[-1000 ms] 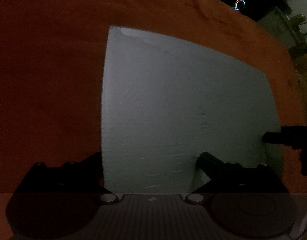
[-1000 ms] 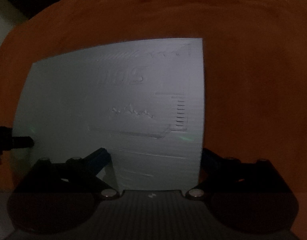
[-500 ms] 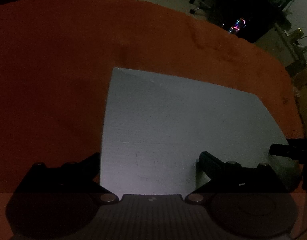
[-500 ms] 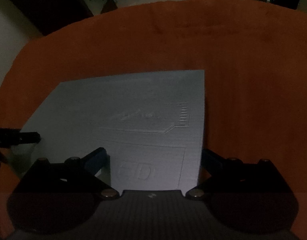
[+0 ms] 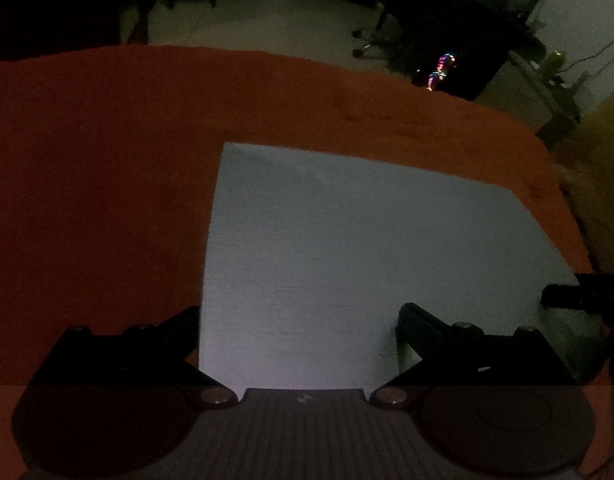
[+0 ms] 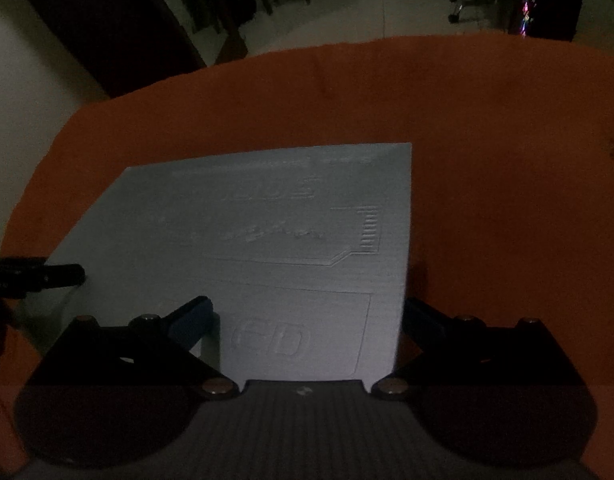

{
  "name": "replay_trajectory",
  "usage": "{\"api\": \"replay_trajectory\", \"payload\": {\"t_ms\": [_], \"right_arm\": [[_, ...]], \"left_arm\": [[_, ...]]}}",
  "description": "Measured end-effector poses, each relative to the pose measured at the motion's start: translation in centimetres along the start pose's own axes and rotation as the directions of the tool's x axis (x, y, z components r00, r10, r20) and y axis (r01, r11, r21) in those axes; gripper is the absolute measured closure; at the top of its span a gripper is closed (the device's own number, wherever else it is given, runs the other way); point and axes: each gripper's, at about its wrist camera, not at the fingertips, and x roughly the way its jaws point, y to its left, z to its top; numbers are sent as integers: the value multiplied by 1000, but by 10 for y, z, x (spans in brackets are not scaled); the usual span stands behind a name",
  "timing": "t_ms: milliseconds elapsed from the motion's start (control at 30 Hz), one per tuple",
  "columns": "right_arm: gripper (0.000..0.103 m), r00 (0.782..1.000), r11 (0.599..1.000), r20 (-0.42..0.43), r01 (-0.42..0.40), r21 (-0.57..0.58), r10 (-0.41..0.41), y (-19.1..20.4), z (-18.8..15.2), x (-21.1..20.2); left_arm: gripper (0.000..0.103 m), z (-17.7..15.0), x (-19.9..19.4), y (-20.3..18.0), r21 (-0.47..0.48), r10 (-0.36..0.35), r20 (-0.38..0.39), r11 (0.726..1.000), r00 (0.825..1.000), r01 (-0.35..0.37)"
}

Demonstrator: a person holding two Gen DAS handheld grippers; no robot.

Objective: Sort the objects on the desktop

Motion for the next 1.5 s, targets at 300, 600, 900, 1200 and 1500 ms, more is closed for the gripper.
{"api": "replay_trajectory", "payload": {"t_ms": [300, 600, 900, 1200, 1500], "right_arm": [[0, 996, 1000, 92, 1, 16, -2, -8, -39, -33], [0, 998, 987, 52, -29, 159, 21, -44, -90, 24], [0, 990, 997, 137, -25, 67, 15, -31, -104, 4], [0, 990, 997, 130, 63, -49, -56, 3, -134, 4], [0, 996, 996, 59, 66, -57, -62, 4, -173, 13]], "left_arm": [[0, -24, -10, -38, 54, 8, 74, 998, 997, -12], [1, -64, 19, -62, 97, 90, 158, 990, 983, -106], [1, -88, -16, -54, 54, 66, 157, 996, 985, -75], [1, -140, -26, -32, -27, 42, 63, 999, 997, -40], [1, -176, -28, -31, 22, 58, 41, 998, 997, -59]]}}
